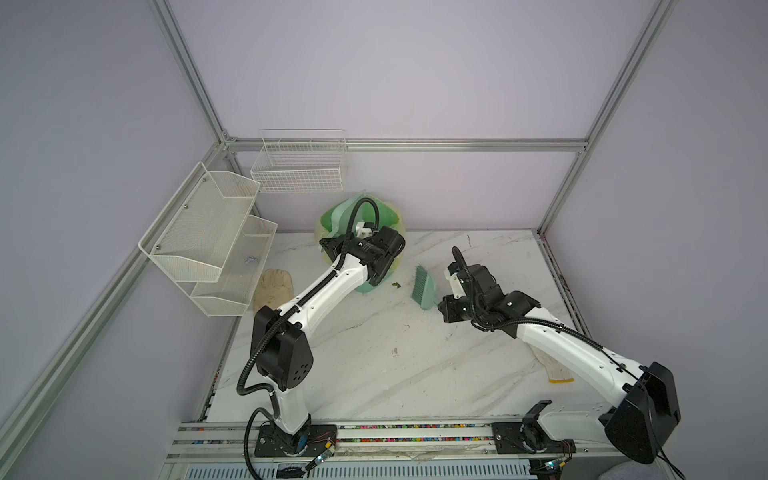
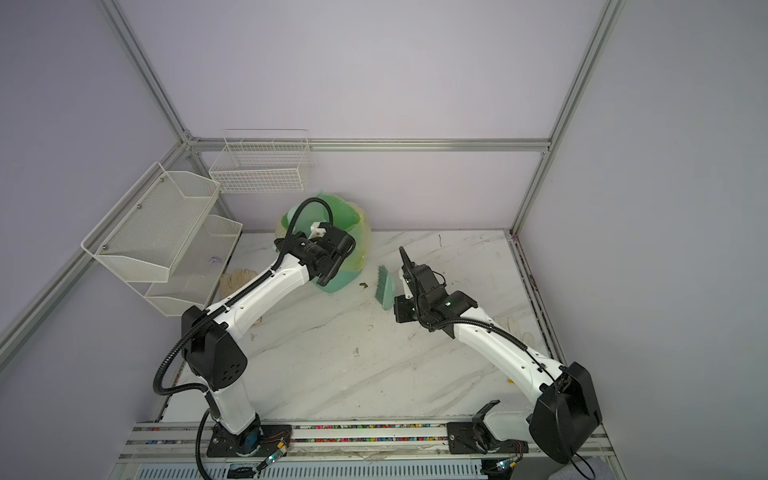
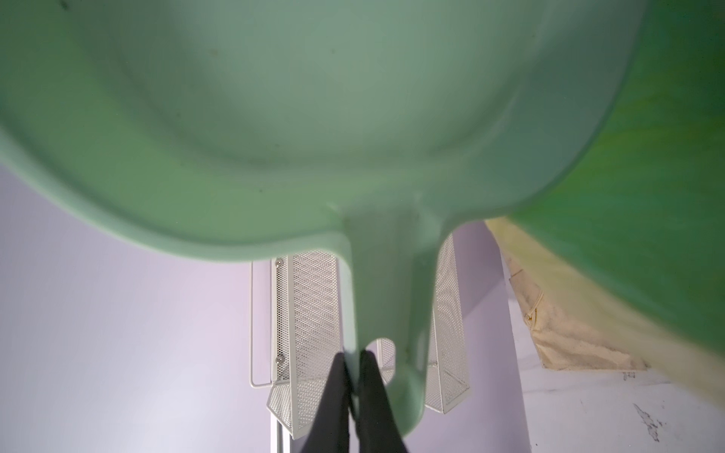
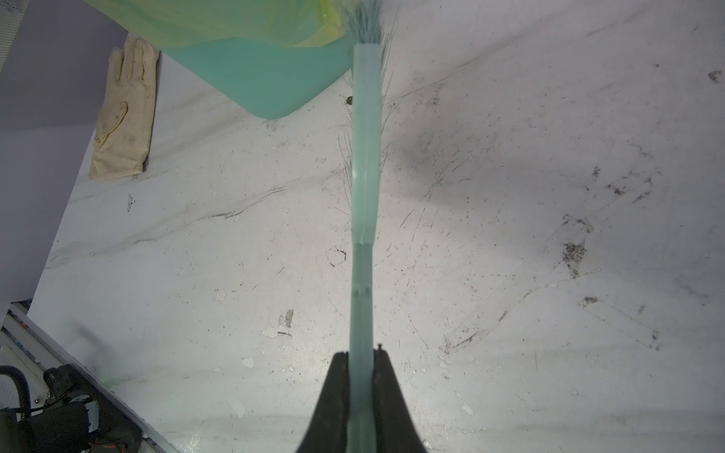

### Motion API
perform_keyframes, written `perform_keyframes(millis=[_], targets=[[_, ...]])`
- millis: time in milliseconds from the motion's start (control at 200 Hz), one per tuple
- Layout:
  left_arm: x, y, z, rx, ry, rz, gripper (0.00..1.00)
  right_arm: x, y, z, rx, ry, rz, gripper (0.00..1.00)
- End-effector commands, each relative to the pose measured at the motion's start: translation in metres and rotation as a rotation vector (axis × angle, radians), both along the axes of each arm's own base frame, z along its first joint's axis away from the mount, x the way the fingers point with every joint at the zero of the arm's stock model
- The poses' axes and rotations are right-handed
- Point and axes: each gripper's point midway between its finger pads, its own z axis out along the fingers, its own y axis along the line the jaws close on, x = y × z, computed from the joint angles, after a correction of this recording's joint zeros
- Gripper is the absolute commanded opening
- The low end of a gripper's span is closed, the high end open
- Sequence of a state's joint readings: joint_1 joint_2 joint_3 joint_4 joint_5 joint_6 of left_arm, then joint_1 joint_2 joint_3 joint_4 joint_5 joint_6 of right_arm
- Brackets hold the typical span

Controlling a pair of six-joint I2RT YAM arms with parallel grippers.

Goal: Sweep away the paper scraps from the table
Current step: 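Tip the dustpan over the green bin with the left gripper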

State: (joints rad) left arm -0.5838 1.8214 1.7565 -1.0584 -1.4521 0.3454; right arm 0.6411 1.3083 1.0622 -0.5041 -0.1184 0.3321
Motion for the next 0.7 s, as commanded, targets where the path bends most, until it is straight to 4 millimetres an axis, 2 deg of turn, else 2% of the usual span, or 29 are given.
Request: perform_keyframes(millis=[0,115,260,415,600,695], targets=[[-0.013,0.008,0.028,-0.004,-0.092,0.018,0.00,0.007,0.004,0.009,0.028,-0.031,0.003,0.00],[-0.013,0.008,0.032,-0.022,-0.108,0.016,0.00,0.008,0.006,0.012,0.039,-0.034,0.004,0.00],[-0.019,0.009,0.047,-0.087,-0.172,0.005,0.00,0.007,0.004,0.012,0.039,-0.038,0.000,0.00],[-0.032,0.013,0.060,-0.275,-0.211,-0.033,0.00,0.005,0.012,0.016,0.092,-0.025,0.011,0.00],[-0.044,0.005,0.044,-0.502,-0.159,-0.052,0.00,0.010,0.012,0.016,0.100,-0.027,-0.018,0.00],[-0.052,0.002,0.044,-0.601,-0.146,-0.051,0.00,0.011,0.007,0.021,0.104,-0.051,-0.045,0.00]])
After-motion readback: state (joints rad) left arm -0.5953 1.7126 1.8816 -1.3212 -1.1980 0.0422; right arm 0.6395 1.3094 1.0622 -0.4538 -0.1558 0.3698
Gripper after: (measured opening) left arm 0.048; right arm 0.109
